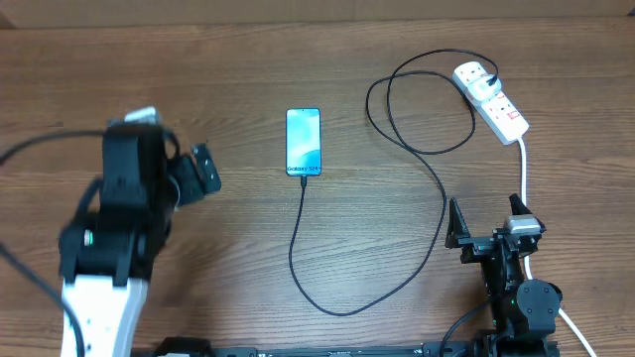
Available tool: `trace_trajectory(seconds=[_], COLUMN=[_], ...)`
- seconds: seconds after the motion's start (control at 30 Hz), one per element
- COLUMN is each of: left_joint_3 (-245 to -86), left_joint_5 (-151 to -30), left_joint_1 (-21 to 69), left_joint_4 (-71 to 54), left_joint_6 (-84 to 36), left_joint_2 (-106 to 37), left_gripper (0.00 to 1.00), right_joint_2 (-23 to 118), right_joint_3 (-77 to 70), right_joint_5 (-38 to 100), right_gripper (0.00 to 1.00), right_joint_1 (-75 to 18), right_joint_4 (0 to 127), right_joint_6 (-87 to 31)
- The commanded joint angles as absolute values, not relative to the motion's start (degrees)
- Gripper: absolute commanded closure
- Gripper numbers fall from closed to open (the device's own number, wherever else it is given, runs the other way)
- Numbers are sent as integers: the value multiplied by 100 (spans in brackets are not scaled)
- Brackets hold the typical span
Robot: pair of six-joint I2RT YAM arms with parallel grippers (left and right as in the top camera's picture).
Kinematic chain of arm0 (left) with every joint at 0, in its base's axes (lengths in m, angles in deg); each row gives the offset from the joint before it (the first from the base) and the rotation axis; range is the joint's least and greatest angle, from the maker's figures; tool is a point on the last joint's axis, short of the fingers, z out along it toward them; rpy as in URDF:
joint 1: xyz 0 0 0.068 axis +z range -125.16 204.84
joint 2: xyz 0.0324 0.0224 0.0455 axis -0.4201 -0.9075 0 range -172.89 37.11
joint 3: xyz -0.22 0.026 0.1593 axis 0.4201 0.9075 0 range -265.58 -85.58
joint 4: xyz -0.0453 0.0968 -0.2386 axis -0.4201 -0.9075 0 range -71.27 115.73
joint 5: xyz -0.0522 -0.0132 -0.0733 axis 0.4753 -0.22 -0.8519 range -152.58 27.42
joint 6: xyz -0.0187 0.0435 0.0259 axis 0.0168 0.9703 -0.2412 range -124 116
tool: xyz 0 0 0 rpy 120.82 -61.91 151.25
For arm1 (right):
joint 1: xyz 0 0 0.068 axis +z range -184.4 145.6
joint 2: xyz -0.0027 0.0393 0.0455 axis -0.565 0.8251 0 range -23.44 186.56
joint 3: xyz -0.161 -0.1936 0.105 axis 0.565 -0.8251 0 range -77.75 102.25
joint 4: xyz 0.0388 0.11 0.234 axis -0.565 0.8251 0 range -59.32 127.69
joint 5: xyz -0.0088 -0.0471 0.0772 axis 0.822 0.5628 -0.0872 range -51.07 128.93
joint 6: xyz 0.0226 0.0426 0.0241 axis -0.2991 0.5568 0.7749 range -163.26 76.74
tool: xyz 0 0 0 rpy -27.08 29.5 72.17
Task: Plug charger to phone and switch on socket
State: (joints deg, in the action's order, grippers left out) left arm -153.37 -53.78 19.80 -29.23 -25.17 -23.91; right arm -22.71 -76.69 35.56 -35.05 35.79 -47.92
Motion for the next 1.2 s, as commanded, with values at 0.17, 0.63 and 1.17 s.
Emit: trace_trajectory(seconds=[0.17,0.63,1.17], left_joint_3=[-13409,-10944,-8972], left_joint_5=[-5677,-5994,-6943], left_joint_1=[2043,2043,2059], left_joint_4=[-1428,272,2480], left_joint_6=[-2578,-1872,-653], left_joint_2=[-747,1985,3692], left_gripper=[0,0,1], right_joint_2=[-2328,-2328,-2328], right_joint_3=[-7728,-7728,-7728], right_joint_5=[3632,3632,3634], right_gripper=[0,0,0], right_joint_1=[-3478,-3478,-3478], right_joint_4=[3546,3546,3546], right_joint_6=[-4757,-4757,-4757])
